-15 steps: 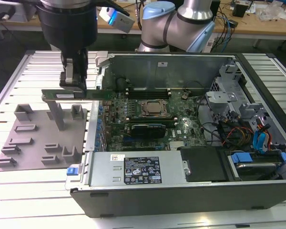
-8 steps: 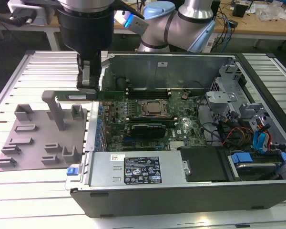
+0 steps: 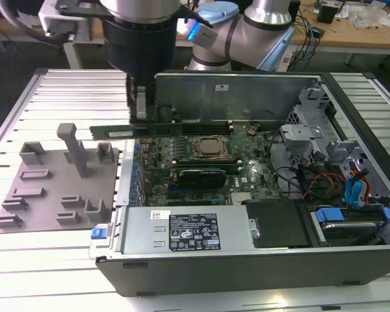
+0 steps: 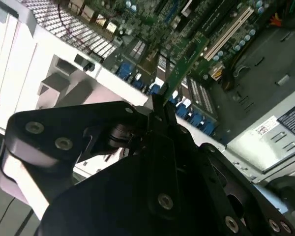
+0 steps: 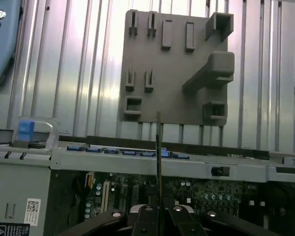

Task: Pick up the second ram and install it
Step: 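Pick up the second ram and move it above second insertion slot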

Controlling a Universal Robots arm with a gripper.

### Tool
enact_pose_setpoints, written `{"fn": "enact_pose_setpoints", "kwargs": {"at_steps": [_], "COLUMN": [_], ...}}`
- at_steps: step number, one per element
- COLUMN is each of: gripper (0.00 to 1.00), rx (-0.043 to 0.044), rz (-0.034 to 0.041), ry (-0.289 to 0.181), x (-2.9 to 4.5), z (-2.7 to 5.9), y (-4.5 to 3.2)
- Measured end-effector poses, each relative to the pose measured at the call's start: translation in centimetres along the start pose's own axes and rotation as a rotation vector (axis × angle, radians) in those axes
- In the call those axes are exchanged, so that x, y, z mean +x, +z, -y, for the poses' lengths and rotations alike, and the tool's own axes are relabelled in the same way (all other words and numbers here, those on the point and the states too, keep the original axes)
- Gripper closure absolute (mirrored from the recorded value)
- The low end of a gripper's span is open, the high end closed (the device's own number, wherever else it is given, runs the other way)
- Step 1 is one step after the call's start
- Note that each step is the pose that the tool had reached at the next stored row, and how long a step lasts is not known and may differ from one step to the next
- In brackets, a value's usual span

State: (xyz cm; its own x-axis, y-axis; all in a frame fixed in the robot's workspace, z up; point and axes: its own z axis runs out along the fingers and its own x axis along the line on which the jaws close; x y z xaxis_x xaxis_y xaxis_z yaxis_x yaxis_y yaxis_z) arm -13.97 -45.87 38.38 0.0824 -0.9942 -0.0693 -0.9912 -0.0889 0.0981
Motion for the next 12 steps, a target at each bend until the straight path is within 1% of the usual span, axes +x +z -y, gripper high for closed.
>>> {"fn": "enact_pose_setpoints", "kwargs": {"at_steps": [1,4,6,7,10,12], "gripper": [0.89,0.89,0.89,0.89,0.89,0.89], "rx": [-0.0009,-0.0069,-0.0088,-0.0094,-0.0123,-0.0131], "rz": [0.0001,0.0007,0.0008,0.0009,0.0011,0.0012], "ry": [0.000,0.001,0.001,0.001,0.001,0.001], "x": [0.02,0.12,0.17,0.19,0.22,0.21], "z": [0.39,2.57,3.55,3.81,5.08,5.41], "y": [0.03,0.20,0.31,0.37,0.77,0.89]}}
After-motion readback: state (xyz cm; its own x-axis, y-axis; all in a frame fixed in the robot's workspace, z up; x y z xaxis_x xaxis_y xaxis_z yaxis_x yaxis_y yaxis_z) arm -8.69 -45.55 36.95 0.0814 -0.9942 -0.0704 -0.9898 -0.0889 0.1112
